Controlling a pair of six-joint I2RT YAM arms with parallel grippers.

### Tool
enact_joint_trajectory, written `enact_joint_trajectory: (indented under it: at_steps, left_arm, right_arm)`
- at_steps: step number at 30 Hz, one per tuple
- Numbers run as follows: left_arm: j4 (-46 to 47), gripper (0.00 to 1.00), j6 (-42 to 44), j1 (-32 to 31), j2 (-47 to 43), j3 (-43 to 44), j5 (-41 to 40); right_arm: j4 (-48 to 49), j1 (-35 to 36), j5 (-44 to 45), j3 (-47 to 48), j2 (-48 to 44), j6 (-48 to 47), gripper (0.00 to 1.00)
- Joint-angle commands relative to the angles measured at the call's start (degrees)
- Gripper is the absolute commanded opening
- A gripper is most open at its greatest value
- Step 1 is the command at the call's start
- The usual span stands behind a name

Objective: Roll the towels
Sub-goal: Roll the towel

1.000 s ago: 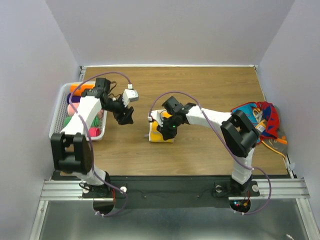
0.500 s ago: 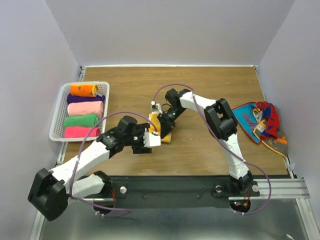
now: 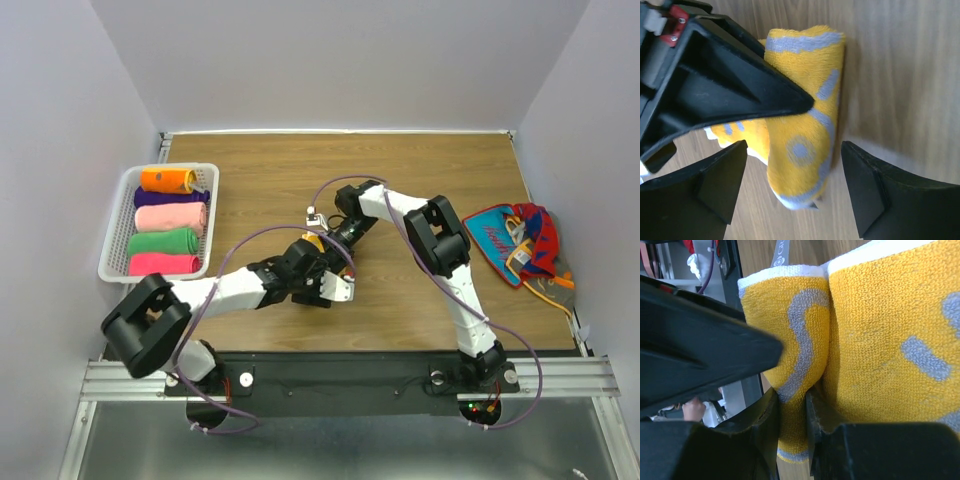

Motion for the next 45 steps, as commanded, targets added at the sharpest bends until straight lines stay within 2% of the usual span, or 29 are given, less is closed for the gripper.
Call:
enact_joint_trajectory:
  at_steps: [1, 5, 9, 11, 12, 13, 14, 17, 19, 20, 26, 30, 34, 39, 41, 43, 45]
  left_arm:
    - [3.56, 0.82, -0.60, -0.01, 4.24, 4.15, -4.04]
    - [2.25, 0.67, -2.53, -0.01, 7.40, 4.95, -2.64]
    - [-4.59, 0.51, -5.26, 0.08, 10.74, 7.49, 0.96]
    - [-6.63, 0.44, -5.87, -0.01, 11.36, 8.11, 3.33]
    - [-8.55, 0.42, -5.87, -0.01, 12.06, 8.72, 3.86]
    - [-9.35, 0.41, -6.14, 0.08, 12.59, 9.08, 4.65]
    - [-11.88, 0.40, -5.96, 0.34, 13.29, 9.95, 5.36]
    - [-14.89, 0.39, -5.88, 0.52, 14.17, 10.83, 7.90]
    - [-18.31, 0.38, -5.52, 1.22, 15.40, 12.24, 10.18]
    - [-20.41, 0.37, -5.61, 1.75, 16.28, 13.46, 11.24]
    - [-29.03, 0.40, -5.35, 7.63, 22.87, 21.72, 21.34]
    - [-37.11, 0.43, -3.59, 12.81, 30.94, 30.93, 25.31]
    - [-43.54, 0.44, -0.70, 16.42, 37.63, 39.65, 28.38]
    - [-53.72, 0.47, 2.90, 18.97, 48.69, 51.94, 29.71]
    - [-58.39, 0.49, 4.31, 20.03, 52.40, 55.12, 31.81]
    - [-61.03, 0.50, 5.63, 20.99, 54.60, 59.87, 34.00]
    - [-63.49, 0.51, 5.55, 21.44, 57.75, 62.68, 34.45]
  right_arm:
    - [-1.13, -0.60, 2.39, 0.87, 1.55, -1.69, 0.08]
    - [-1.31, -1.22, 2.39, 0.96, 1.29, -1.61, 0.11]
    - [-1.05, -2.44, 2.13, 2.01, 0.59, -1.08, 0.36]
    - [-0.96, -3.15, 1.95, 3.77, 0.23, -0.20, 0.42]
    - [-0.78, -3.50, 2.21, 4.29, -0.38, 0.15, 0.50]
    - [-0.78, -4.20, 2.47, 6.04, -0.56, 0.85, 0.52]
    - [-0.61, -5.17, 3.43, 6.84, -1.08, 1.38, 0.64]
    - [-0.34, -7.01, 4.41, 10.00, -1.96, 3.31, 0.77]
    - [-0.08, -9.73, 5.11, 13.60, -3.10, 5.06, 0.93]
    - [1.05, -10.79, 5.55, 15.96, -3.45, 6.12, 0.97]
    - [5.80, -21.51, 4.85, 16.61, -9.77, 13.59, 1.00]
    - [11.59, -24.77, 7.03, 7.31, -18.80, 14.30, 1.00]
    - [15.29, -24.69, 14.33, -2.45, -26.91, 13.42, 1.00]
    - [21.45, -23.82, 14.34, -13.09, -38.94, 13.16, 1.00]
    - [21.63, -21.54, 16.26, -14.33, -40.80, 10.45, 1.00]
    - [22.33, -15.85, 24.04, -16.96, -44.04, 5.81, 1.00]
    - [24.43, -11.79, 28.12, -19.33, -46.51, 3.59, 1.00]
